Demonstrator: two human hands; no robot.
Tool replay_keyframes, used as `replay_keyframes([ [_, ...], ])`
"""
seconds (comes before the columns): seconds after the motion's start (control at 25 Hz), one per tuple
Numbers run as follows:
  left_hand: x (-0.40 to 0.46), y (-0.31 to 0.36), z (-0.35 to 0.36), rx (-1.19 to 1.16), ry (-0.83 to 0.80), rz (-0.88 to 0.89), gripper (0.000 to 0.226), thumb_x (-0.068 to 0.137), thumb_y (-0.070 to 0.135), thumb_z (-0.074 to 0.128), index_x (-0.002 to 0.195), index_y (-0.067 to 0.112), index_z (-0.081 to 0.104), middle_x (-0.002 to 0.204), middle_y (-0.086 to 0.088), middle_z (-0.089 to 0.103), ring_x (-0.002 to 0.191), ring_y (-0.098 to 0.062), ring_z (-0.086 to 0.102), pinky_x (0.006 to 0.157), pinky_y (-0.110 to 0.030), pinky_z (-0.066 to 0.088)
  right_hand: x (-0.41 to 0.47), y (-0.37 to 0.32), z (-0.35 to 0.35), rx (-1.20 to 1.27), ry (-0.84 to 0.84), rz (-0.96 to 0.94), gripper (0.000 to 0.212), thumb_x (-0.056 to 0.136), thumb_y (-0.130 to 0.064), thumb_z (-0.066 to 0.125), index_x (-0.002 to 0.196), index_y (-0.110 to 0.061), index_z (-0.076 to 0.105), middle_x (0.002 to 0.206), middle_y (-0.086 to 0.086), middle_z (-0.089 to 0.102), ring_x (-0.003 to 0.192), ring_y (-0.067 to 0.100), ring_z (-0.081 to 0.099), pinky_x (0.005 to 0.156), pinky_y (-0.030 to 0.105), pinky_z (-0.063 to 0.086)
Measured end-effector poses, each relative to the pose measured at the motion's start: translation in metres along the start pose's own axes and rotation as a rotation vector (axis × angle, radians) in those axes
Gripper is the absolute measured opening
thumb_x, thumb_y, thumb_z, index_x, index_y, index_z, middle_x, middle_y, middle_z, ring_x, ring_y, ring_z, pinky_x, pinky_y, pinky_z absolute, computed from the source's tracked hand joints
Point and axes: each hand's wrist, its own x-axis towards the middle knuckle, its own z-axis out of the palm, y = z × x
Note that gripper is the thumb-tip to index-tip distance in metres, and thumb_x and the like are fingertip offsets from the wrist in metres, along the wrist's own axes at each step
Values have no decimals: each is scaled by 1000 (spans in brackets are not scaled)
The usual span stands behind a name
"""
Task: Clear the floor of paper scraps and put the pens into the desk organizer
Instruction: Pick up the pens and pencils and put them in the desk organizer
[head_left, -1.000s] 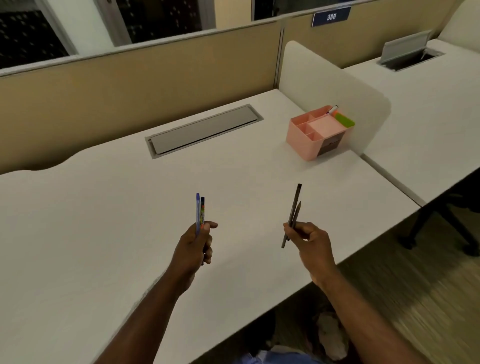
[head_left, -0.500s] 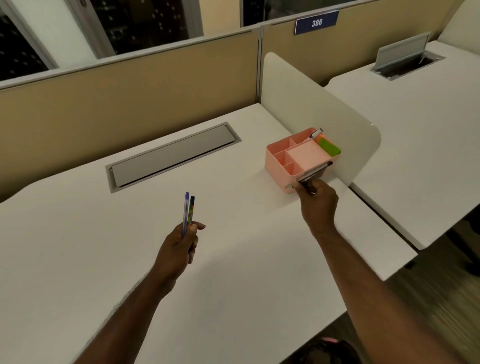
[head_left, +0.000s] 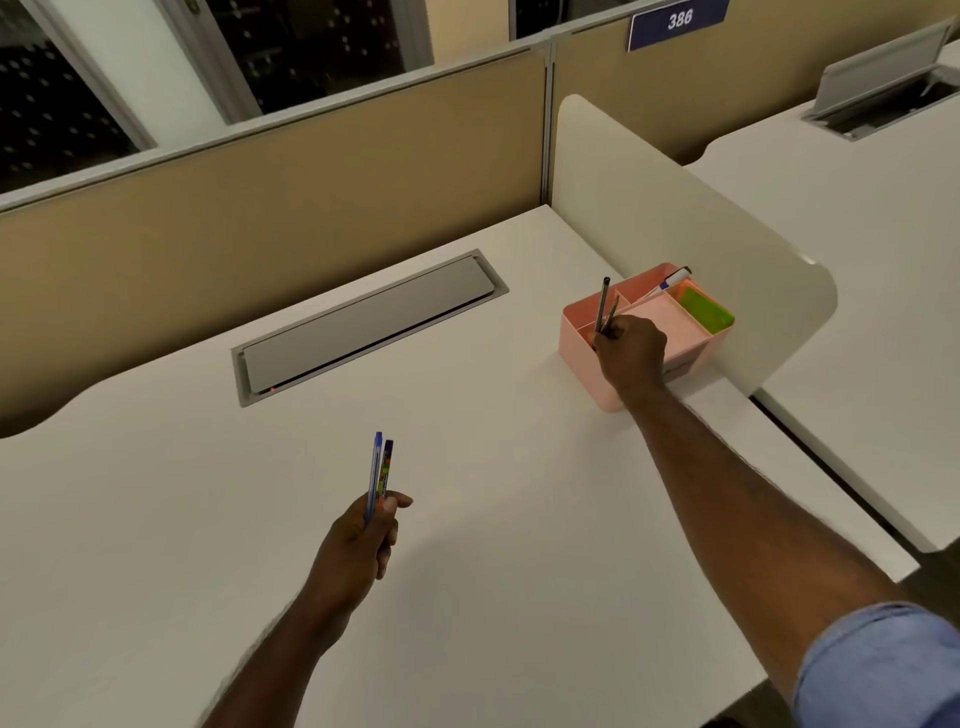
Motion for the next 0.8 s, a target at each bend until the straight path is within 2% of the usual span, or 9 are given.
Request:
replay_keyframes([
  [0.2,11,6,7,-21,-34,-5,25,97,35,43,97,24,66,65,2,43,52,-11,35,50,-25,31,2,-1,-3,-32,12,30,25,93,-18,56,106,2,65,106,18,70,97,29,65,79,22,38],
  [0.32,15,13,12,-41,-55,-2,26,97,37,43,98,24,66,66,3,44,51,-10,34,49,-24,30,-2,-1,-9,3,30,36,31,94,-14,51,120,1,57,119,18,64,110,31,60,91,29,44],
  [0.4,16,19,14,-58,-70,1,27,97,37,43,99,23,66,66,3,44,51,-10,32,49,-23,29,-9,0,-18,55,82,20,36,93,-10,51,127,-2,53,126,17,61,115,32,56,96,35,45],
  [0.48,17,24,15,-59,-79,-5,27,97,38,43,99,23,66,67,3,44,50,-9,31,48,-23,27,-27,-3,-24,136,169,-46,35,91,-8,53,126,-5,55,123,16,62,113,29,57,92,31,48],
  [0.56,18,27,15,-25,-105,-39,27,96,38,45,100,22,66,67,3,44,48,-8,31,47,-21,27,-60,-13,-23,242,158,-227,30,89,-9,57,119,-7,58,115,12,64,100,21,60,79,15,49],
  [0.6,19,29,15,-15,-142,-66,28,96,37,45,100,19,65,67,3,45,47,-7,30,46,-21,26,-83,-20,-21,263,92,-383,30,89,-10,59,119,-9,59,111,10,64,93,17,59,74,11,47],
  [0.64,18,31,15,-15,-198,-95,30,96,36,45,101,15,64,67,2,45,46,-8,30,45,-20,27,-105,-25,-15,226,3,-568,33,88,-10,61,121,-11,58,108,9,63,89,17,58,73,15,47],
  [0.72,14,35,17,-35,-335,-148,32,97,35,43,101,8,61,65,2,46,45,-8,31,43,-19,29,-138,-26,4,1,-133,-929,44,85,-9,64,127,-16,56,103,8,62,84,22,57,72,29,50],
  [0.8,9,40,19,-61,-449,-191,32,98,34,42,101,7,59,62,3,46,45,-7,32,43,-18,30,-157,-22,25,-158,-209,-1115,46,84,-6,62,127,-20,56,97,7,61,79,23,55,64,33,50],
])
